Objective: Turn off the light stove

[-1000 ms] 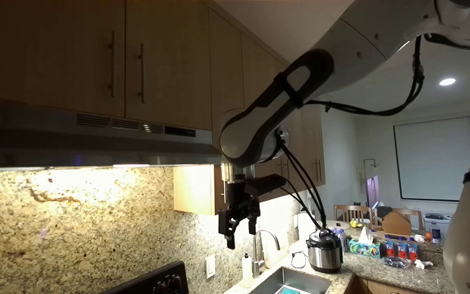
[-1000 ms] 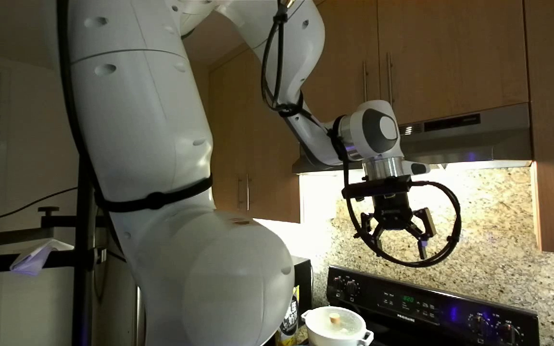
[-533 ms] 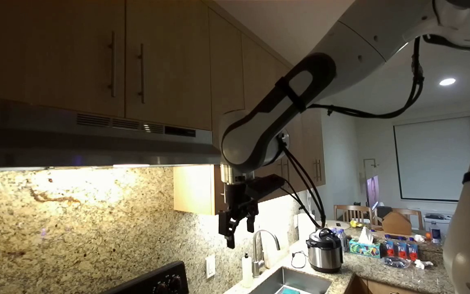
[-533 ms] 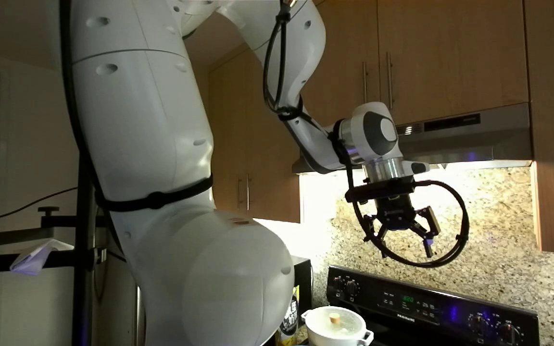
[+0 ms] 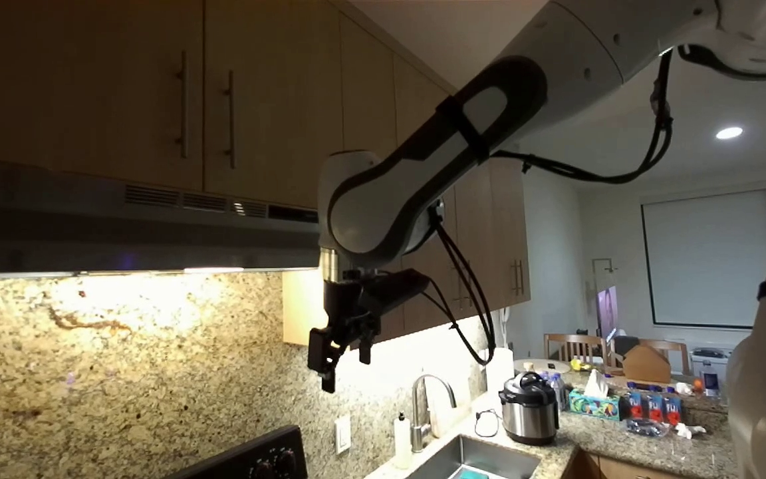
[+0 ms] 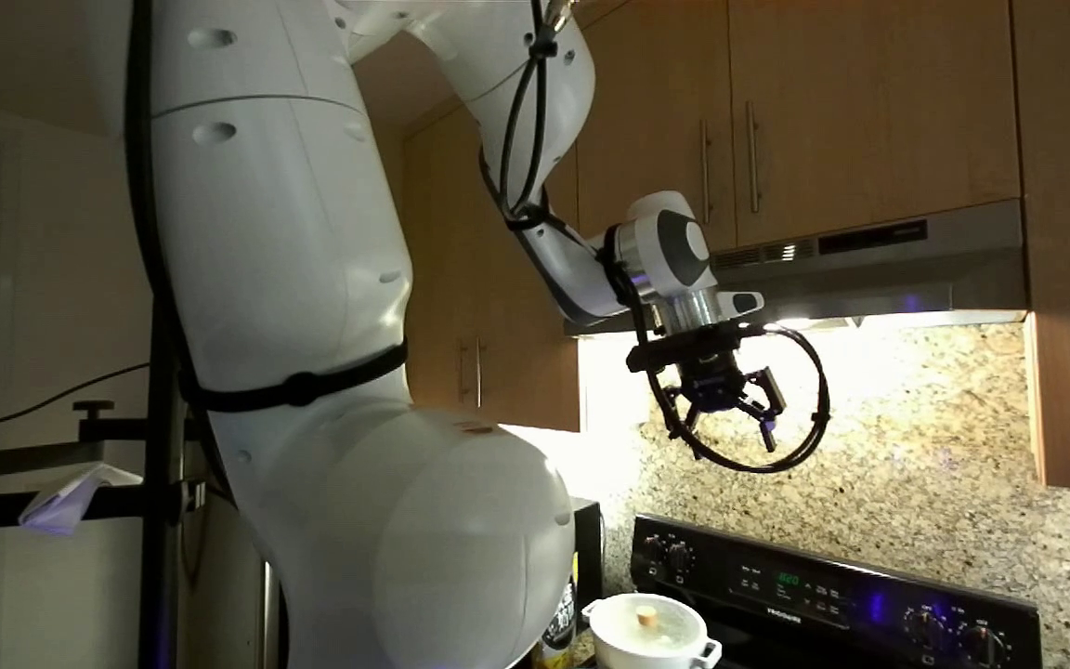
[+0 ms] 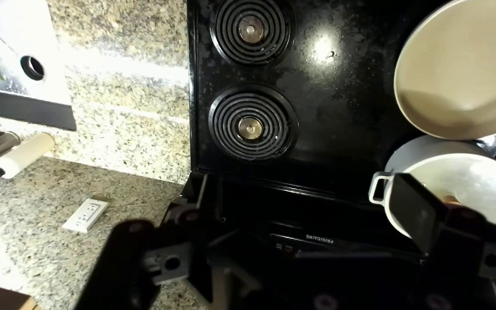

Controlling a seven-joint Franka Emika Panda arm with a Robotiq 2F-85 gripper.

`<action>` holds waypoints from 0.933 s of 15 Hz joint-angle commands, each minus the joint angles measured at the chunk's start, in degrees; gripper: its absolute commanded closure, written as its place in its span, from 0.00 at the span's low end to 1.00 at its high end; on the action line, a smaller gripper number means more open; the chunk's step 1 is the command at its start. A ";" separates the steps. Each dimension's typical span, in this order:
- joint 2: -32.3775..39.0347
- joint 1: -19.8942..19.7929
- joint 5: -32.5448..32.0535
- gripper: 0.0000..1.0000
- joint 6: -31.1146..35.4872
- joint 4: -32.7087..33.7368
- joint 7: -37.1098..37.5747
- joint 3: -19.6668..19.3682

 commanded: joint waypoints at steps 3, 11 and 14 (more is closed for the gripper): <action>-1.76 -1.58 -2.25 0.00 -0.21 0.94 -0.13 -0.55; -9.19 -3.04 -4.56 0.00 -1.20 2.38 -4.61 -3.19; -11.67 -2.86 -4.09 0.00 -0.05 2.92 -5.98 -3.84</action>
